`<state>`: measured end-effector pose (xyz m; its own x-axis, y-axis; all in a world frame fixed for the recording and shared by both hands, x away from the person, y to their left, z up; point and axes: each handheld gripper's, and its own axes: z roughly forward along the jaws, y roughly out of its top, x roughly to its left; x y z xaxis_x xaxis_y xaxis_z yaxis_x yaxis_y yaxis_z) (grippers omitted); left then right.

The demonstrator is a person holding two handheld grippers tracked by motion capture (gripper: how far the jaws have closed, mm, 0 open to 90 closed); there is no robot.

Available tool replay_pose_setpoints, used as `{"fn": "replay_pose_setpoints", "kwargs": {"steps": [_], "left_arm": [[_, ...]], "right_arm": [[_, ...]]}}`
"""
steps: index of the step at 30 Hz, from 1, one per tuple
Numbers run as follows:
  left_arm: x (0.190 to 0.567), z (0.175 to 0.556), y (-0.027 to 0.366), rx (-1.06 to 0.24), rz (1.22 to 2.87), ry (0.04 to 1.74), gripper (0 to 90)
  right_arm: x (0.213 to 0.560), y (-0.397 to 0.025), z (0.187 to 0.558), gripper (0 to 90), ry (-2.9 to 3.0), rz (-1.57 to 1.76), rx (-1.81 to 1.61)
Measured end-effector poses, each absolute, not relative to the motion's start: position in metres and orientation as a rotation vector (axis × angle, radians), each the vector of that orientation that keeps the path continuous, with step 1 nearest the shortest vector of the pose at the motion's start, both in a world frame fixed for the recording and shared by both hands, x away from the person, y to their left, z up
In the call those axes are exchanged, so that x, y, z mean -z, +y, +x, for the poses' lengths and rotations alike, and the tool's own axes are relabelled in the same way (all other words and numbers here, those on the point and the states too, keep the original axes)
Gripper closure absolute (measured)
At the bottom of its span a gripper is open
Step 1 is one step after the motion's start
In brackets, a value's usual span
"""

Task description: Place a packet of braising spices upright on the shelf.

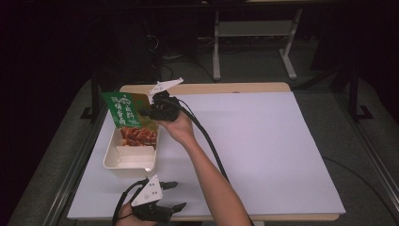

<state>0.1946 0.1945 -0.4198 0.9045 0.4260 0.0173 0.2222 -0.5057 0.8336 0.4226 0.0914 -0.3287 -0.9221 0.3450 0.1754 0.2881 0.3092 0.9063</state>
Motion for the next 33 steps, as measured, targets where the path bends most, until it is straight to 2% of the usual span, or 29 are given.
{"fn": "replay_pose_setpoints", "kwargs": {"steps": [14, 18, 33], "left_arm": [[0.422, 0.198, 0.198, -0.284, 2.12, 0.511, 29.1], [0.422, 0.2, 0.2, -0.297, 2.112, 0.528, 28.3], [0.424, 0.202, 0.201, -0.303, 2.109, 0.543, 27.6]], "right_arm": [[0.325, 0.078, 0.417, 67.6, 2.516, 0.612, -1.669], [0.324, 0.069, 0.414, 61.7, 2.527, 0.622, -1.65], [0.322, 0.039, 0.407, 52.1, 2.518, 0.651, -1.623]]}}
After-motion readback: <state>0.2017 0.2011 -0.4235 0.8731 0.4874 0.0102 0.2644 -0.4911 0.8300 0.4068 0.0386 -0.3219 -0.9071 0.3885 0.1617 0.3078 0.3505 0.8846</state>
